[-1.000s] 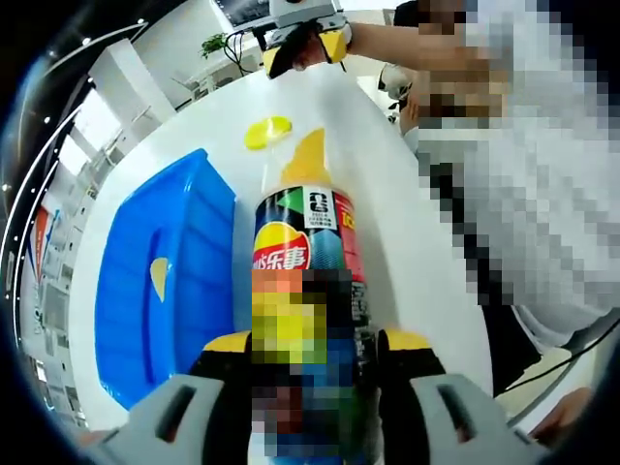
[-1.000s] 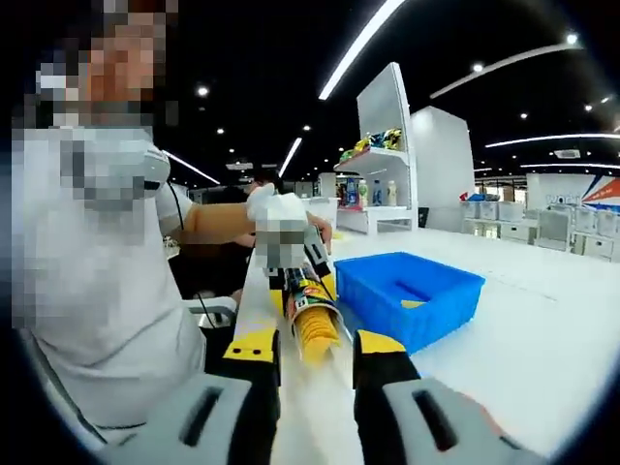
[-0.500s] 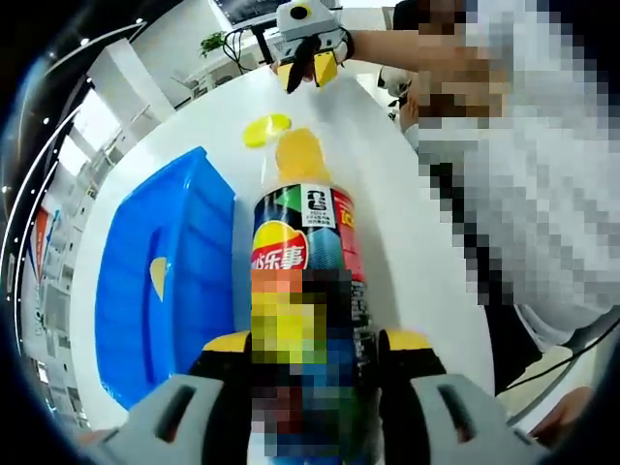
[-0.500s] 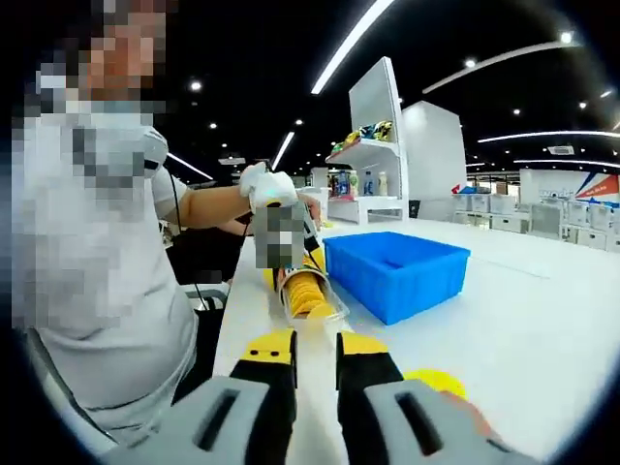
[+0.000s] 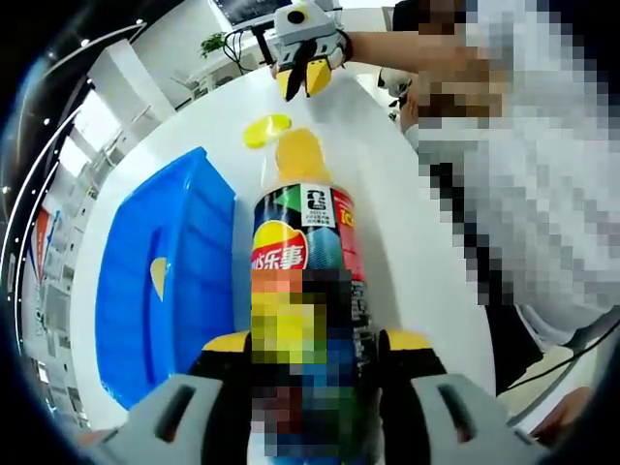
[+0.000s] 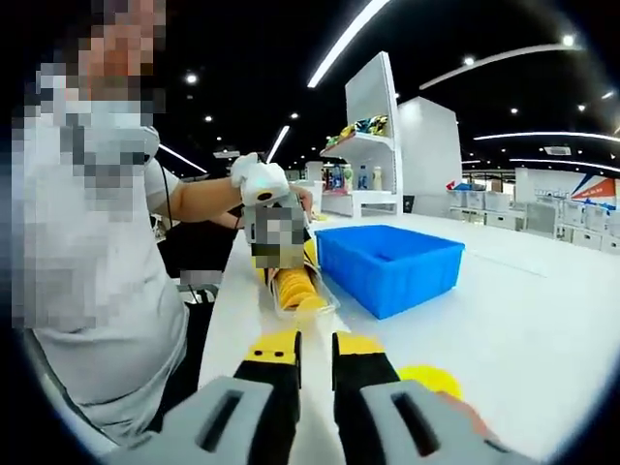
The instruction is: Open the lid of the chip container on the table, take out the chips, place them into the box in front of the container, and close the lid
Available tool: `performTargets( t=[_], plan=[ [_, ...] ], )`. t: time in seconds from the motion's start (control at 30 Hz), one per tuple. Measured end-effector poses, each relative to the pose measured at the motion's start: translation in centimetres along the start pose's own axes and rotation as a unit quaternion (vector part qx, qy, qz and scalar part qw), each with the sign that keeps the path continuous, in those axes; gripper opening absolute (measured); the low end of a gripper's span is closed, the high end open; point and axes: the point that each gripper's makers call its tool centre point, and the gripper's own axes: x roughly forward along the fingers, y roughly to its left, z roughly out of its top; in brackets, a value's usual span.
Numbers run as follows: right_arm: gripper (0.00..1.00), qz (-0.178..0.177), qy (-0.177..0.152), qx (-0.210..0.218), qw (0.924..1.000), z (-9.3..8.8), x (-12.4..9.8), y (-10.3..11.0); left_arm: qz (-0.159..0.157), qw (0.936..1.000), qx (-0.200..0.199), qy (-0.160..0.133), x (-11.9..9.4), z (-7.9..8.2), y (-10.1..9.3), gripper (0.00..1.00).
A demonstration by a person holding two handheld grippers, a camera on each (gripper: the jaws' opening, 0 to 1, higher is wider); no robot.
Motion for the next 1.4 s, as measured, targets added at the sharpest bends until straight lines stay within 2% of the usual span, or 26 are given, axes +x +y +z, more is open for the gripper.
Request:
performTargets(
  t=[0.2,0.33,0.93,1.03,1.13,1.3,1.4],
  plan=[
    [0.12,0.003,0.01,-0.004,0.9999,-0.5,0.5,0.1,0.001,1.0,0.0,-0.005,0.0,0.0,0.0,0.52],
    [0.02,0.011,0.01,-0.001,0.9999,-0.4,0.7,0.2,0.001,1.0,0.0,-0.007,0.0,0.0,0.0,0.52],
    [0.01,0.016,0.021,-0.013,0.9996,-1.2,1.8,0.1,0.0,0.9999,-0.001,-0.011,0.2,0.2,-0.1,0.52],
    [0.01,0.02,0.017,-0.013,0.9996,-1.1,1.9,0.1,0.0,0.9999,0.001,-0.011,0.2,0.2,-0.1,0.52],
    [0.01,0.029,-0.005,-0.012,0.9995,-0.5,2.0,0.4,0.001,1.0,0.002,-0.005,0.3,0.1,0.0,0.52],
    [0.01,0.022,-0.005,-0.016,0.9996,-0.9,2.5,-0.3,-0.001,1.0,0.001,-0.005,0.2,0.0,0.0,0.52],
    [0.01,0.031,-0.005,-0.022,0.9993,-0.9,2.8,0.0,-0.001,1.0,0.001,-0.004,0.2,0.0,0.1,0.52]
  ],
)
